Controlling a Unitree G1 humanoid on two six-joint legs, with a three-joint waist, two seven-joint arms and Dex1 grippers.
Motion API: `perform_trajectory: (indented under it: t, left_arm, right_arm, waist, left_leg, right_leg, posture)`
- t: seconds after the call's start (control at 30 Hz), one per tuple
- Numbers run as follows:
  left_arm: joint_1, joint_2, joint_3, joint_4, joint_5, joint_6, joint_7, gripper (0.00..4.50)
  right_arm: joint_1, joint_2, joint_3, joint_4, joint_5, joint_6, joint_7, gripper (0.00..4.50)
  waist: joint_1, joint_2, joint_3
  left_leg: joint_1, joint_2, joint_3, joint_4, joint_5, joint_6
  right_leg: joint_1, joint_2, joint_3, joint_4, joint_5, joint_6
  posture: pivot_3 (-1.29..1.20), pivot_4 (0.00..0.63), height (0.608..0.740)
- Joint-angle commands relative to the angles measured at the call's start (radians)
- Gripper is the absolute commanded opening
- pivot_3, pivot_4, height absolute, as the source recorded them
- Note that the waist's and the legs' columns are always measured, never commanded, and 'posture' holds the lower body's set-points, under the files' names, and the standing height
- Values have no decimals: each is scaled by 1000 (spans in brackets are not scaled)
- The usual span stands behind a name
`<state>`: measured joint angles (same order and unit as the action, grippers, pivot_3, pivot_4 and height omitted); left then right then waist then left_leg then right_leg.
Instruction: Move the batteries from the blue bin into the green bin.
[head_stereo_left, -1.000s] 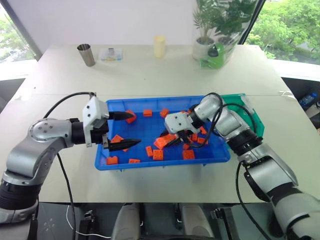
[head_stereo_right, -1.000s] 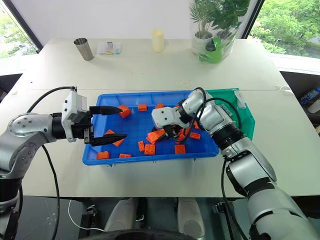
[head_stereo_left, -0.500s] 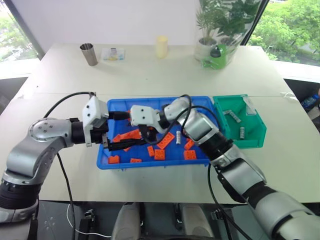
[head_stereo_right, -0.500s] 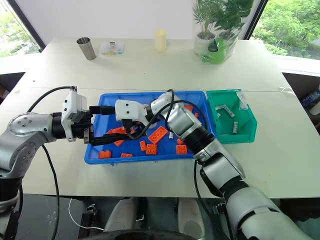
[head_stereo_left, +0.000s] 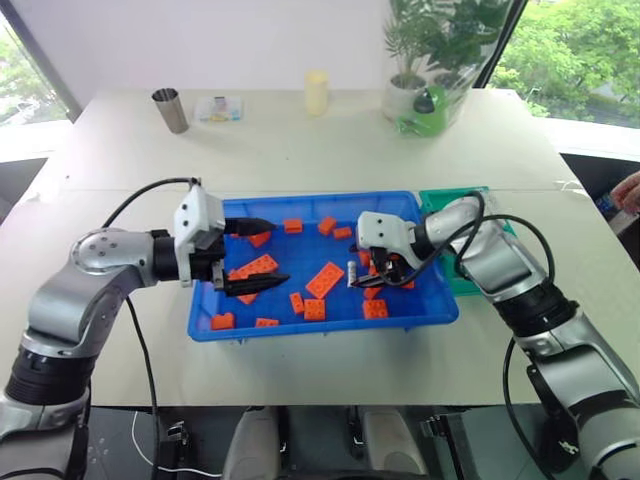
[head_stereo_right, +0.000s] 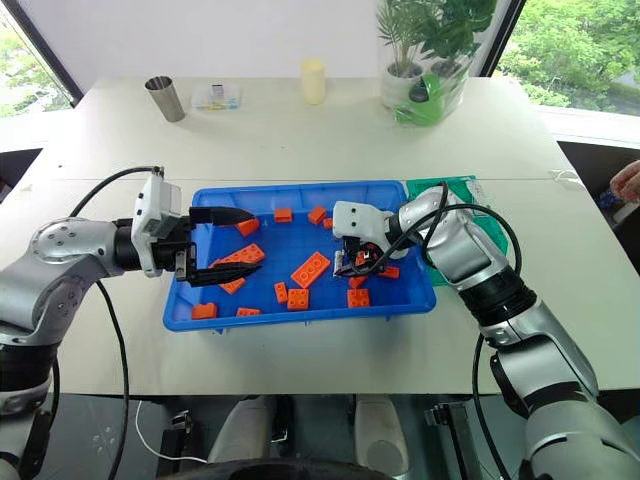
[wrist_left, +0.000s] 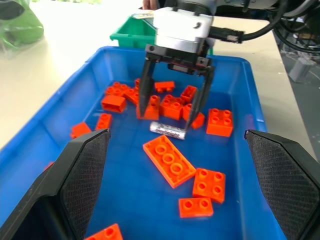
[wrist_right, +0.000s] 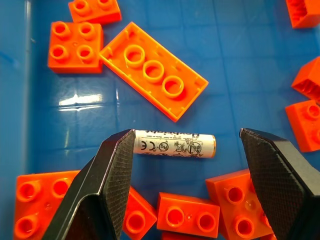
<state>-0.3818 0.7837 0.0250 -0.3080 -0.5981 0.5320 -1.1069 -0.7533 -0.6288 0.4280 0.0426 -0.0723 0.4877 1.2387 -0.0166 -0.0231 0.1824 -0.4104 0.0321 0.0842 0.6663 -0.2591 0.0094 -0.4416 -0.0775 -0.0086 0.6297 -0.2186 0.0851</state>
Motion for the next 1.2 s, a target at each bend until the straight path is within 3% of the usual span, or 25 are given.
perform_trajectory:
  t: [0.03,0.5,0.73,0.87,1.0,1.2]
  left_arm:
    - [-18,4,14,-6,3,-17,-3,4500]
    - [-15,11,23,-5,4,-17,-1,4500]
    - [-21,8,22,-1,4,-19,0,4500]
    - [-21,7,20,1,5,-22,-2,4500]
    - [-22,5,17,7,7,-27,-5,4500]
    - [-20,5,15,17,9,-36,-9,4500]
  right_arm:
    - [5,-3,-8,7,-8,-18,-21,3412]
    - [28,-18,24,50,-31,-54,5,3412]
    - [26,-15,18,6,-25,-39,5,129]
    - [9,-17,-17,-78,15,28,17,44]
    - [-55,-14,-122,-189,121,214,11,44]
    - [-128,-161,-334,-167,214,408,-34,44]
  waist:
    - [1,0,0]
    - [3,0,0]
    - [3,0,0]
    - [3,0,0]
    - [3,0,0]
    - [12,-1,0]
  left_leg:
    - [0,0,0,0,0,0]
    - [0,0,-1,1,0,0]
    - [0,0,-1,1,0,0]
    - [0,0,-1,0,0,0]
    - [0,0,-3,0,0,0]
    - [0,0,-4,0,0,0]
  right_leg:
    - [0,0,0,0,0,-1]
    - [1,0,0,0,0,0]
    - [1,0,0,0,0,0]
    - [1,0,0,0,0,0]
    - [1,0,0,0,0,0]
    - [1,-2,-1,0,-1,-1]
  posture:
    - [0,150,736]
    - [0,150,736]
    - [0,150,736]
    - [0,150,736]
    - [0,150,736]
    - [0,150,736]
